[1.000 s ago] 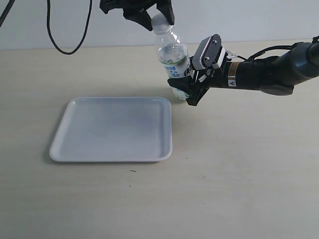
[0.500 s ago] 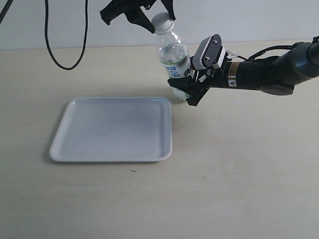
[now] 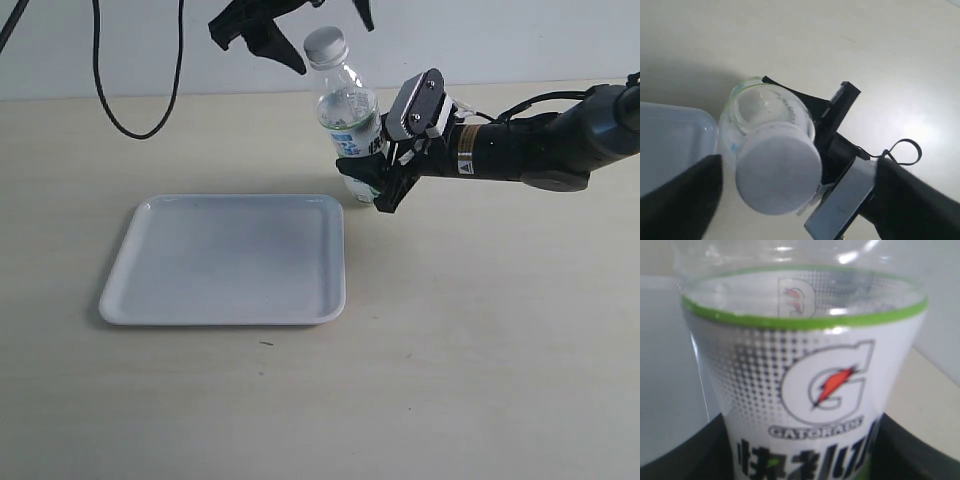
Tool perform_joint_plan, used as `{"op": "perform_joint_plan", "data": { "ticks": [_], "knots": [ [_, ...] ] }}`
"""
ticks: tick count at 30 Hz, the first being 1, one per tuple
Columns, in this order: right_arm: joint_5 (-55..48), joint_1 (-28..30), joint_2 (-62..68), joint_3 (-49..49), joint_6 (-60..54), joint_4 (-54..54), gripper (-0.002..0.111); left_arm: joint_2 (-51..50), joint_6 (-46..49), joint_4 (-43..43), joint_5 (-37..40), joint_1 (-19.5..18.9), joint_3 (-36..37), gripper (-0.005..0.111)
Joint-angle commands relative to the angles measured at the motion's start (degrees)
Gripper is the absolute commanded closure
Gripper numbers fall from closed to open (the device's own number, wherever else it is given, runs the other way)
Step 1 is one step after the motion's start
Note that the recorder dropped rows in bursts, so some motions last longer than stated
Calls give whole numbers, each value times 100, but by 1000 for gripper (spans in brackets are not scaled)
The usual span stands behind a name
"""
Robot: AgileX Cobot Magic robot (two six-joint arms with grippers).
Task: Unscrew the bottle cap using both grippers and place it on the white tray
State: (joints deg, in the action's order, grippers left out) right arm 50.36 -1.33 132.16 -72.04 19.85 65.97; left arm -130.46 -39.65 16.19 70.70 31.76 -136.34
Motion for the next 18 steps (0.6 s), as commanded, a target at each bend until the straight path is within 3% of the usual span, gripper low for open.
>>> {"op": "perform_joint_plan", "data": {
  "ticks": [1, 4, 15, 18],
  "knots": [
    [-98, -3, 57, 26, 21, 165, 108, 75, 357, 65, -73, 15, -47, 11],
    [-84, -3, 57, 26, 21, 165, 108, 75, 952, 65, -73, 15, -47, 13],
    [-64, -3, 57, 26, 130, 181, 108, 429, 5405, -302, -73, 15, -47, 13],
    [-78, -3, 57, 26, 119, 181, 108, 483, 5911, -99, -73, 4, -47, 13]
  ]
}}
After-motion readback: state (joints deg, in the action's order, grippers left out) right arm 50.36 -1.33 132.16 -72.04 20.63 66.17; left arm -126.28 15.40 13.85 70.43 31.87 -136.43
